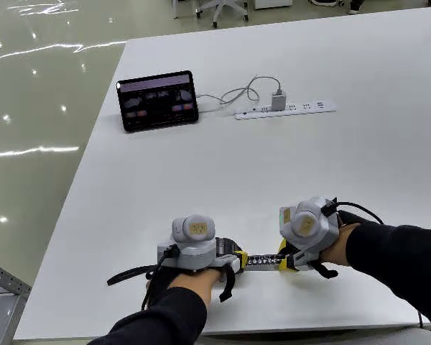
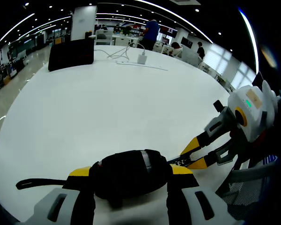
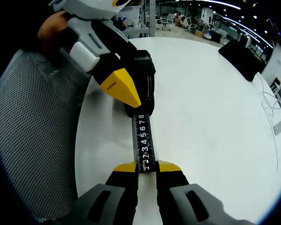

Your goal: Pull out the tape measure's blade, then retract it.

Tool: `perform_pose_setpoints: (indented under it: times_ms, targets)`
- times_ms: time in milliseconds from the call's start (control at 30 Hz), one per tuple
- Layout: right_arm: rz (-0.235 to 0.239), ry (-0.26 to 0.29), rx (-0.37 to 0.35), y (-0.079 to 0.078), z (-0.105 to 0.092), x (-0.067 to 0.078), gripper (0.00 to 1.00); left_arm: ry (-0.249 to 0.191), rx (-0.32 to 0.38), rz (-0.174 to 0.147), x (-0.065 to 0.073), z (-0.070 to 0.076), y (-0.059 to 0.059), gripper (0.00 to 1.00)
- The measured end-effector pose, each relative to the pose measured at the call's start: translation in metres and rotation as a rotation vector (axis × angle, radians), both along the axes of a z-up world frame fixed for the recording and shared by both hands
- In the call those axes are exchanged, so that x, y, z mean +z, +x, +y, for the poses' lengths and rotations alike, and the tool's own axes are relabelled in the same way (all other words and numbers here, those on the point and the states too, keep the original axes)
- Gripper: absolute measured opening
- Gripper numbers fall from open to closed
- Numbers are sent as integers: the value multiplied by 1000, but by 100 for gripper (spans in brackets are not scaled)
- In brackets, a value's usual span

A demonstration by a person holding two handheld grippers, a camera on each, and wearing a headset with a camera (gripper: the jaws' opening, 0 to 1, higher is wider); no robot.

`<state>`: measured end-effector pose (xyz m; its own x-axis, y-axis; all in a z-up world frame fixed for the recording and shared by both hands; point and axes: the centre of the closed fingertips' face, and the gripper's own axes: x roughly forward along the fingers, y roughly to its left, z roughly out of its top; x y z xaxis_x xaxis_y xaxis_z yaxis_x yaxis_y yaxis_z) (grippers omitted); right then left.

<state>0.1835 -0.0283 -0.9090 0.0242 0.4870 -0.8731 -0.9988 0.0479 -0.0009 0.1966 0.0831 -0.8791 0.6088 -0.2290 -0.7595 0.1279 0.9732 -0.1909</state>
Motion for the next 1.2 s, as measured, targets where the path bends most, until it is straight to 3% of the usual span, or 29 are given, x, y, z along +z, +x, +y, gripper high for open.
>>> perform_pose_setpoints:
  times_ms: [433,1200]
  targets:
    - [-1,20,4,-3,16,4,10,-4,1,1,0,0,1,58]
    - [8,44,-26,-3,24,1,11,-36,1,4,1,1,0,56]
